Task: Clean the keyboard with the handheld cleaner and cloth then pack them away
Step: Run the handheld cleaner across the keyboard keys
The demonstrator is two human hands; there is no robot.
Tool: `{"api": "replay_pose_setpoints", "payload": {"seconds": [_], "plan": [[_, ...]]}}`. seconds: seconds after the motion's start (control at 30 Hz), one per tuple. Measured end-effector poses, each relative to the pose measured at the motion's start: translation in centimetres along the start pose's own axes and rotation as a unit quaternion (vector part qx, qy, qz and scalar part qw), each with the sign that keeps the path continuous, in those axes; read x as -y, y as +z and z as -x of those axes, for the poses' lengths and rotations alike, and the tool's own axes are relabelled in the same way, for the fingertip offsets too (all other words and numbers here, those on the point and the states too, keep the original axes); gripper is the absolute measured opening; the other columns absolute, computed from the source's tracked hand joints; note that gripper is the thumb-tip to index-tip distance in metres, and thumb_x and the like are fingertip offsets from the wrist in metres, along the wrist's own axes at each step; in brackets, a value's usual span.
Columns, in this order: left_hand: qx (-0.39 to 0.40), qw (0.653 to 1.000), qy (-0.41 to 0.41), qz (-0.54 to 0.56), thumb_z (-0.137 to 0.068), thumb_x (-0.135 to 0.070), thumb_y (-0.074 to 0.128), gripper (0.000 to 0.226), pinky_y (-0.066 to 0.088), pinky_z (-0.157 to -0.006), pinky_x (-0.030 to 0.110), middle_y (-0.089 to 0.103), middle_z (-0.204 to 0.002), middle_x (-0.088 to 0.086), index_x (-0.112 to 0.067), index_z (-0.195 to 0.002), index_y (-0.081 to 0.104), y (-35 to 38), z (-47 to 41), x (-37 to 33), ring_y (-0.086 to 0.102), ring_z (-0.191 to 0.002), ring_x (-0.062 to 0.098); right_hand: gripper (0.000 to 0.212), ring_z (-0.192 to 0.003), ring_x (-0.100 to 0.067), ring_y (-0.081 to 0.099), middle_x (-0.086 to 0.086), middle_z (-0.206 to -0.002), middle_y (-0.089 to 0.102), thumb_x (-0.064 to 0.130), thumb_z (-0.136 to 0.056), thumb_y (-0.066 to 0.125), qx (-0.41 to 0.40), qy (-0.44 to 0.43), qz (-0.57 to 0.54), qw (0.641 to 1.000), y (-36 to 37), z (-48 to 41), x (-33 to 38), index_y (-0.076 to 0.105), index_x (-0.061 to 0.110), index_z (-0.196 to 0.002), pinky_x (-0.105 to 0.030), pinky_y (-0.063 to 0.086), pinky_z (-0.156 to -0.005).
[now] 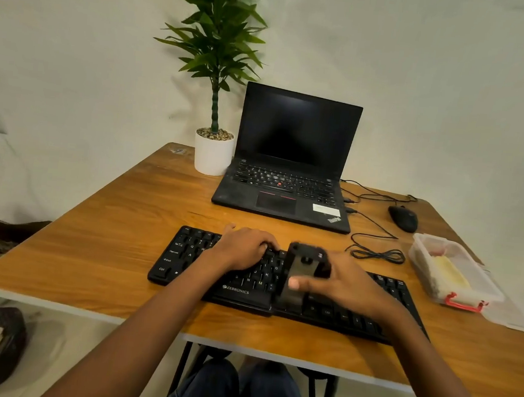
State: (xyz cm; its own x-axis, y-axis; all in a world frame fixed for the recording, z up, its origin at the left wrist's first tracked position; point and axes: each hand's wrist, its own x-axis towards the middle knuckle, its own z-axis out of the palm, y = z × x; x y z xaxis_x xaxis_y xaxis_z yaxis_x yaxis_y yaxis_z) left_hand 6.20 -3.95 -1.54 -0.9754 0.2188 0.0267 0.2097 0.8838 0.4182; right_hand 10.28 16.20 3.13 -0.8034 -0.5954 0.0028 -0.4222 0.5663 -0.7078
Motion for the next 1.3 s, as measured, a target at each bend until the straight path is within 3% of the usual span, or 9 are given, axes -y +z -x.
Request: {"api": "replay_pose_setpoints", "payload": {"seconds": [0.17,0.27,0.43,0.67,0.8,0.93,1.07,1.17,1.3], "plan": [[-0.007,0.999,-0.003,-0.032,-0.098,-0.017,0.034,0.036,0.011,-0.112,0.052,0.058,-0.128,-0.011,-0.035,-0.118,0.059,-0.1,-0.3,-0.7,0.047,-0.123,0.013,0.033,-0.084,-0.019,0.063,0.003,-0.092,0.065,0.039,-0.078,0.069,-0.17,0.037,0.075,0.982,-0.9,-4.0,-2.1,0.055,0.021,-0.103,-0.025,0.049,-0.068],[-0.006,1.0,-0.011,-0.029,-0.098,-0.016,0.034,0.037,0.013,-0.111,0.049,0.059,-0.126,-0.01,-0.035,-0.117,0.059,-0.1,-0.3,-0.7,0.048,-0.121,0.014,0.031,-0.082,-0.013,0.061,0.003,-0.093,0.065,0.039,-0.077,0.069,-0.113,0.026,0.067,0.991,-0.3,-2.2,-2.0,0.056,0.023,-0.099,-0.028,0.05,-0.072],[-0.009,0.999,-0.016,-0.033,-0.097,-0.018,0.037,0.033,0.015,-0.11,0.048,0.06,-0.123,-0.011,-0.033,-0.112,0.062,0.3,-0.7,-0.7,0.049,-0.119,0.012,0.023,-0.08,0.002,0.063,0.009,-0.09,0.067,0.03,-0.075,0.071,0.047,0.022,-0.029,0.998,-1.4,2.5,-0.6,0.058,0.027,-0.095,-0.009,0.047,-0.065],[-0.031,0.997,0.047,-0.048,-0.097,-0.019,0.038,0.033,0.014,-0.111,0.049,0.058,-0.128,-0.011,-0.032,-0.118,0.06,1.0,-1.7,-3.2,0.049,-0.121,0.011,0.036,-0.079,-0.004,0.057,0.007,-0.092,0.061,0.036,-0.079,0.069,-0.154,0.037,0.077,0.984,-2.8,-2.7,-3.7,0.056,0.019,-0.109,-0.013,0.04,-0.062],[-0.025,0.997,0.043,-0.056,-0.097,-0.016,0.037,0.034,0.003,-0.112,0.054,0.06,-0.125,-0.01,-0.032,-0.117,0.06,1.7,-1.7,-3.7,0.05,-0.119,0.014,0.026,-0.083,-0.01,0.06,0.01,-0.091,0.061,0.037,-0.078,0.068,-0.092,0.036,0.06,0.993,-2.4,0.1,-3.2,0.054,0.026,-0.097,-0.018,0.047,-0.068],[-0.035,0.998,0.041,-0.031,-0.096,-0.014,0.039,0.035,0.004,-0.114,0.055,0.062,-0.121,-0.011,-0.034,-0.111,0.064,1.9,-1.9,-3.5,0.053,-0.115,0.012,0.025,-0.082,0.008,0.058,0.013,-0.094,0.061,0.032,-0.078,0.068,0.019,0.03,-0.013,0.999,-1.9,4.2,-1.9,0.051,0.034,-0.096,-0.005,0.043,-0.065],[-0.034,0.998,0.032,-0.036,-0.096,-0.016,0.039,0.033,0.004,-0.113,0.056,0.064,-0.117,-0.01,-0.033,-0.11,0.063,1.9,-2.1,-3.8,0.053,-0.114,0.013,0.022,-0.072,-0.001,0.06,0.009,-0.086,0.063,0.038,-0.076,0.067,-0.08,0.03,-0.013,0.996,-2.7,2.2,-1.9,0.053,0.029,-0.09,-0.01,0.045,-0.063],[-0.032,0.997,0.028,-0.063,-0.097,-0.017,0.039,0.032,0.003,-0.112,0.056,0.062,-0.121,-0.009,-0.033,-0.113,0.062,1.8,-2.1,-4.0,0.05,-0.119,0.015,0.026,-0.086,-0.01,0.056,0.01,-0.093,0.059,0.035,-0.08,0.067,-0.172,0.045,0.04,0.983,-3.7,-0.9,-3.7,0.054,0.023,-0.099,-0.012,0.038,-0.064],[-0.027,0.996,0.024,-0.085,-0.097,-0.018,0.038,0.034,0.002,-0.112,0.056,0.061,-0.124,-0.008,-0.034,-0.117,0.06,1.9,-2.2,-4.0,0.048,-0.122,0.016,0.03,-0.09,-0.006,0.057,0.01,-0.097,0.059,0.036,-0.079,0.067,-0.118,0.067,0.058,0.989,-4.0,0.0,-4.2,0.055,0.023,-0.104,-0.012,0.04,-0.068]]}}
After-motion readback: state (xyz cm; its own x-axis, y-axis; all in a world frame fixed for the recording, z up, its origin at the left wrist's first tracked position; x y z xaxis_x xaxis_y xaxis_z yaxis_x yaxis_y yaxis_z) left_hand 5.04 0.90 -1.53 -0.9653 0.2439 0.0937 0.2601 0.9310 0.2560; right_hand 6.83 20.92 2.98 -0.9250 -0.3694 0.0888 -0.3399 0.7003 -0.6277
